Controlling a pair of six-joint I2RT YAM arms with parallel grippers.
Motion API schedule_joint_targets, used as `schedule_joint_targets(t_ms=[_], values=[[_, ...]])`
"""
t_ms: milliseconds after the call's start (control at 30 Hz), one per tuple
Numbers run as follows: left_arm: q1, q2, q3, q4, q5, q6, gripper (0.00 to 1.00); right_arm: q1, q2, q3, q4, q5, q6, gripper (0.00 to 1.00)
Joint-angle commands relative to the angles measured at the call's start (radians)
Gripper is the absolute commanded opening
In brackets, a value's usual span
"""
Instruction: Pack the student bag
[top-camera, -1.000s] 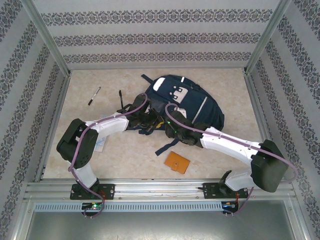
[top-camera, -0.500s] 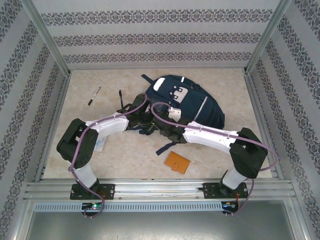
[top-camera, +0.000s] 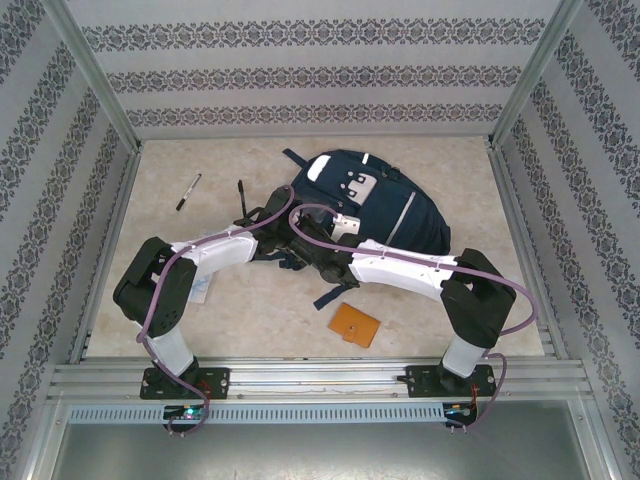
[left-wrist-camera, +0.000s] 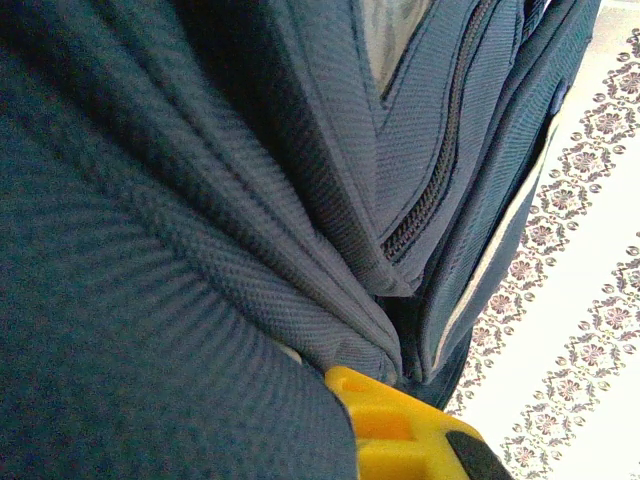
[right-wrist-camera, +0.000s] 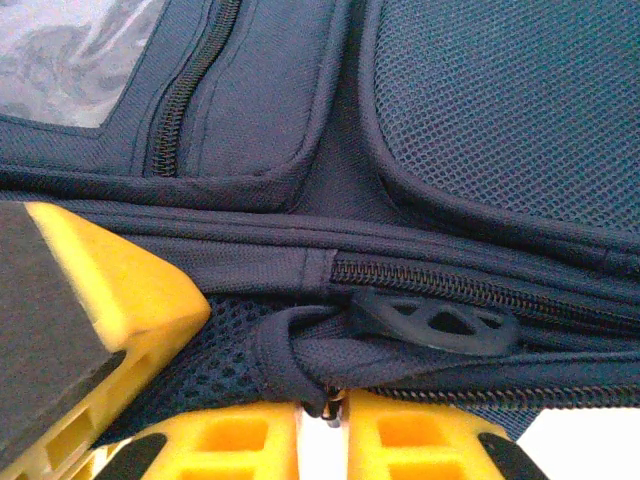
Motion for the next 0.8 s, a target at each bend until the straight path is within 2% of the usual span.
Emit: schedule_joint_targets(t_ms=[0, 233, 367, 500, 767], values=[[0.004, -0.045, 0.02, 0.036, 0.063, -0.014, 0.0, -0.013, -0.004, -0.01, -0.057, 0.113, 0.006, 0.12], [0.005, -0.042, 0.027, 0.021, 0.058, 0.001, 0.0, -0.017, -0.065, -0.075, 0.004, 0.096, -0.068, 0.0], [0.011, -0.039, 0.041, -0.007, 0.052, 0.023, 0.0, -0.023, -0.111, -0.114, 0.044, 0.052, -0.136, 0.0], [0.02, -0.054, 0.061, -0.096, 0.0, 0.099, 0.0, -0.052, -0.182, -0.196, 0.131, -0.073, -0.275, 0.0], [0.031, -0.054, 0.06, -0.13, -0.026, 0.145, 0.0, -0.154, -0.324, -0.34, 0.138, -0.123, -0.358, 0.0]])
